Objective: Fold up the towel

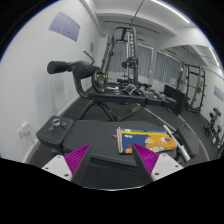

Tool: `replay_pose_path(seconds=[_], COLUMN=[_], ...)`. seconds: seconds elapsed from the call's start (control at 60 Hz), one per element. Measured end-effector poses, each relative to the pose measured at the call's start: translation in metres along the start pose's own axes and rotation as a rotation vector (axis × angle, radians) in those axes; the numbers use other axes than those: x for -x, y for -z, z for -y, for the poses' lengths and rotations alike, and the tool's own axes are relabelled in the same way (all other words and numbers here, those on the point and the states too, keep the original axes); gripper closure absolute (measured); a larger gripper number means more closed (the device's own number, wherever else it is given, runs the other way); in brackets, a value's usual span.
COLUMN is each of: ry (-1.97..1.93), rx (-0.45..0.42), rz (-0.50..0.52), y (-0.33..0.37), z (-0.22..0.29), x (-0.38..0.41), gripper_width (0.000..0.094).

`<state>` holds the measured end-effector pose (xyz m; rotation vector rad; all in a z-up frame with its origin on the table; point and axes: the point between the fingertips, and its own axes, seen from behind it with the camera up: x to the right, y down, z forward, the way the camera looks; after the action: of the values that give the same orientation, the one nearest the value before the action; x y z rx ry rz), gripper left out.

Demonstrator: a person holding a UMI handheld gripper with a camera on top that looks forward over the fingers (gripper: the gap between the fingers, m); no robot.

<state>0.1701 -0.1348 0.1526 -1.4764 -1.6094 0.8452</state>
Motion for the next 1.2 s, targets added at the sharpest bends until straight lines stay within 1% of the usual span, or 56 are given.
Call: replay_pose_path(seconds=[0.133, 0.367, 0.383, 0.533, 0.55, 0.633, 0.683, 0.733, 0.767, 0.8, 0.833, 0.867, 0.883, 0.9, 0.917, 0.95, 0.967, 0.983, 1.017, 1.05, 1.15, 1.2], ry=[-0.006, -0.032, -0.036, -0.051, -0.046, -0.012, -0.008, -0.017, -0.031, -0.008, 0.028, 0.053, 0.061, 0.07, 0.075, 0.07, 0.067, 0.068, 0.064, 0.043, -0.09, -0.115], rx=[0.017, 0.048, 0.051, 0.098, 0.104, 0.126, 0.141, 0.172, 0.153, 0.151, 0.145, 0.139, 0.134, 0.132, 0.132, 0.133, 0.134, 0.14, 0.153, 0.167, 0.195, 0.181], rz=[-0.033, -0.033, -0.022, -0.019, -0.034, -0.055, -0.05, -0.016, 0.014, 0.029, 0.049, 0.046, 0.028, 0.007, -0.025, -0.036, -0.043, -0.031, -0.045, -0.034, 0.053, 0.072], y=[-0.037, -0.122, -0.129, -0.192, -0.198, -0.231, -0.247, -0.257, -0.26, -0.263, -0.264, -0.266, -0.268, -0.268, -0.27, -0.27, -0.27, -0.264, -0.266, -0.262, -0.247, -0.237], z=[-0.009, -0.028, -0.032, -0.052, -0.05, -0.055, -0.064, -0.072, -0.068, -0.068, -0.067, -0.067, -0.067, -0.065, -0.065, -0.066, -0.066, -0.066, -0.066, -0.065, -0.057, -0.045], x=[-0.012, -0.031, -0.04, -0.055, -0.046, -0.05, -0.057, -0.049, -0.045, -0.044, -0.04, -0.04, -0.043, -0.048, -0.049, -0.046, -0.046, -0.061, -0.047, -0.042, -0.008, 0.0], gripper_width=[0.0082, 0.0083, 0.0083, 0.008, 0.0079, 0.008, 0.0094, 0.0155, 0.029, 0.0345, 0.0439, 0.063, 0.0748, 0.0846, 0.0873, 0.0904, 0.0905, 0.0906, 0.0918, 0.0923, 0.0925, 0.0925])
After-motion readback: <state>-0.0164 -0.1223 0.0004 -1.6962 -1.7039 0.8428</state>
